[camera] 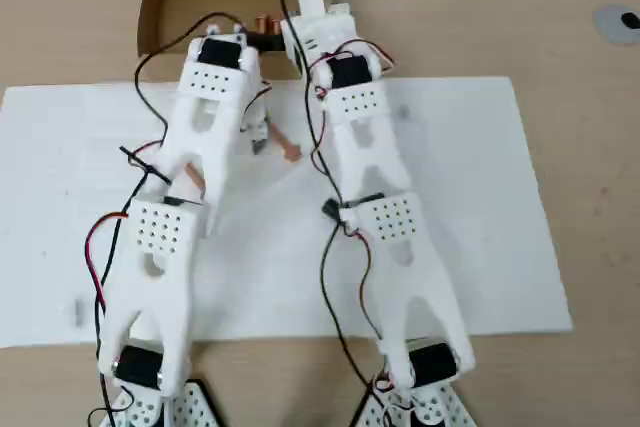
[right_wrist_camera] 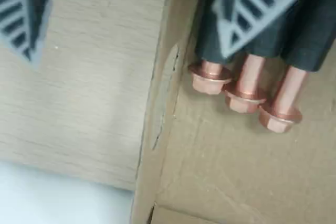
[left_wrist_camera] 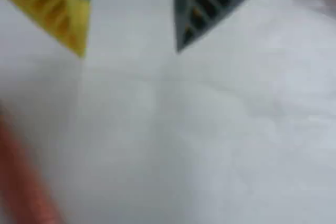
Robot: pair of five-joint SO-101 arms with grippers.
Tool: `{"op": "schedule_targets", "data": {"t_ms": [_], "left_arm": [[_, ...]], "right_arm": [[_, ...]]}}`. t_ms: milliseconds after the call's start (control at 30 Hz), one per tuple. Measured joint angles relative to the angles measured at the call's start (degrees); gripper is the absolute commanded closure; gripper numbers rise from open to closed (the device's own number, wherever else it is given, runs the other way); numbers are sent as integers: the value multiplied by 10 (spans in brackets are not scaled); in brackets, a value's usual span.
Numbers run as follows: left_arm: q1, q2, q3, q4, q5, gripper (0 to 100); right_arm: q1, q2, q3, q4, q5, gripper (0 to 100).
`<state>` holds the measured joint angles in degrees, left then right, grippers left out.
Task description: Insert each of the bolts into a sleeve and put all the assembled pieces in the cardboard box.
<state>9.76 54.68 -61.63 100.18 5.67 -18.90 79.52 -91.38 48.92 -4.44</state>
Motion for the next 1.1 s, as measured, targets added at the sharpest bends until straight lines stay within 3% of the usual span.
{"op": "schedule_targets", "data": {"t_ms": [367,800,900,1100], "left_arm": [[53,-90,2,0,-6,875],[61,-91,200,-163,316,875],[65,-95,253,-213,356,875],[67,-120,315,-259,369,875]], "right_arm": [[6,11,0,0,-3,737],[5,11,0,0,-1,737],[5,11,0,0,-1,737],[5,11,0,0,-1,737]]}}
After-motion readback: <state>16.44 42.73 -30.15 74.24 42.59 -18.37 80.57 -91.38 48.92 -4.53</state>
